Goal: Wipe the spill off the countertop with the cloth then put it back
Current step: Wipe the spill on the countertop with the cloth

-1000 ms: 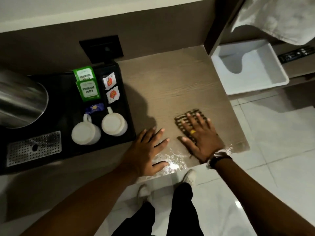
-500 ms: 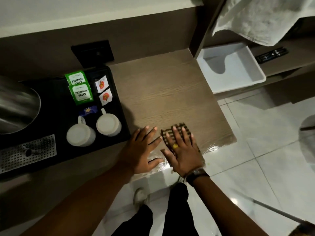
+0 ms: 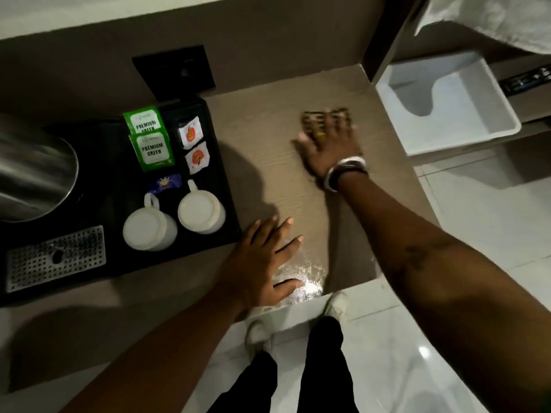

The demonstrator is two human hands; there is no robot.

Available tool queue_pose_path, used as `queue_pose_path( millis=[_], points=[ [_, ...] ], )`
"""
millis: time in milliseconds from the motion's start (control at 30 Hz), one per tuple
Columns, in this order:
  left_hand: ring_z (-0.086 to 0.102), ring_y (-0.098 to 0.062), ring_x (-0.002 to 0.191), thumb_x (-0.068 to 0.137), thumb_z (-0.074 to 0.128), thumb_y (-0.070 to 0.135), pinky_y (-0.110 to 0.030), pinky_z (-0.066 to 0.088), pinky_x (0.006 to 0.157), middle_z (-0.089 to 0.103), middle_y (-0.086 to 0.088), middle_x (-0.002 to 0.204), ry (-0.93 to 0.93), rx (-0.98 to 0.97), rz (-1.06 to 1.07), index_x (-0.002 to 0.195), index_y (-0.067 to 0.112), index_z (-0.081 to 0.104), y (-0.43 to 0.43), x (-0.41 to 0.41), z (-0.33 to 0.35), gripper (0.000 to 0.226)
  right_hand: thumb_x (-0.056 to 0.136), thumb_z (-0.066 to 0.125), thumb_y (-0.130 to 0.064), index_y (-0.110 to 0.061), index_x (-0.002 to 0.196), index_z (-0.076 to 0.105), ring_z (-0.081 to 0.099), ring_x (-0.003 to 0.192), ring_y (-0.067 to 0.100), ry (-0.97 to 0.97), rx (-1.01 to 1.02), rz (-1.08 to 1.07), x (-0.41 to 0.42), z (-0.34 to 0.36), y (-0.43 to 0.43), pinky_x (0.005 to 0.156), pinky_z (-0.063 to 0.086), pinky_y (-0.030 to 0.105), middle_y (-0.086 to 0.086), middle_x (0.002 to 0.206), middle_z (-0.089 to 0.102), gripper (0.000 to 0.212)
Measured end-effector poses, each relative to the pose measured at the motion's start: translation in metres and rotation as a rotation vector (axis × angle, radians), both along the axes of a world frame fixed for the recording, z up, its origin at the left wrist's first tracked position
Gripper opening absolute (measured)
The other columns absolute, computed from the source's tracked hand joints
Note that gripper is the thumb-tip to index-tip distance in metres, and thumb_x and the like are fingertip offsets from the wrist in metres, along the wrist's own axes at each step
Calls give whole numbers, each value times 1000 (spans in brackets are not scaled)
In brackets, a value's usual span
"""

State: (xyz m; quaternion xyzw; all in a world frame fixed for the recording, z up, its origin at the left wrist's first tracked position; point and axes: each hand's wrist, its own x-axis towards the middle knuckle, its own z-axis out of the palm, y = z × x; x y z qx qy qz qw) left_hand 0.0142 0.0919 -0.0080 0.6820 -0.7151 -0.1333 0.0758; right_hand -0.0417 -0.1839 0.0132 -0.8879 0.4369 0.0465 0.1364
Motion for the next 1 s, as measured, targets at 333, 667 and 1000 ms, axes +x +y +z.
queue_pose_path(
  millis=[333, 667, 1000],
  points=[
    [23, -40, 152, 89, 49, 73, -58, 19, 121, 26, -12, 167, -12, 68, -12, 156, 24, 38, 0, 3, 2, 83, 95, 11, -69, -38, 155, 23, 13, 154, 29, 19, 21, 277, -122, -1, 45, 123, 14, 53, 2, 166, 18, 68],
    [16, -36, 155, 91, 59, 66, -57, 17, 123, 25, -9, 168, 105, -10, 20, 154, 23, 42, 2, 3, 3, 79, 94, 17, -67, -36, 157, 19, 3, 154, 34, 8, -18, 244, 86, -4, -58, 124, 3, 52, 6, 168, 12, 70],
    [18, -38, 154, 92, 51, 70, -58, 19, 121, 25, -12, 168, 22, 71, -18, 156, 25, 37, 1, 3, 4, 79, 102, 14, -51, -33, 152, 34, 18, 152, 31, 7, -4, 969, -45, -7, 22, 121, 16, 56, 3, 163, 30, 57]
  ],
)
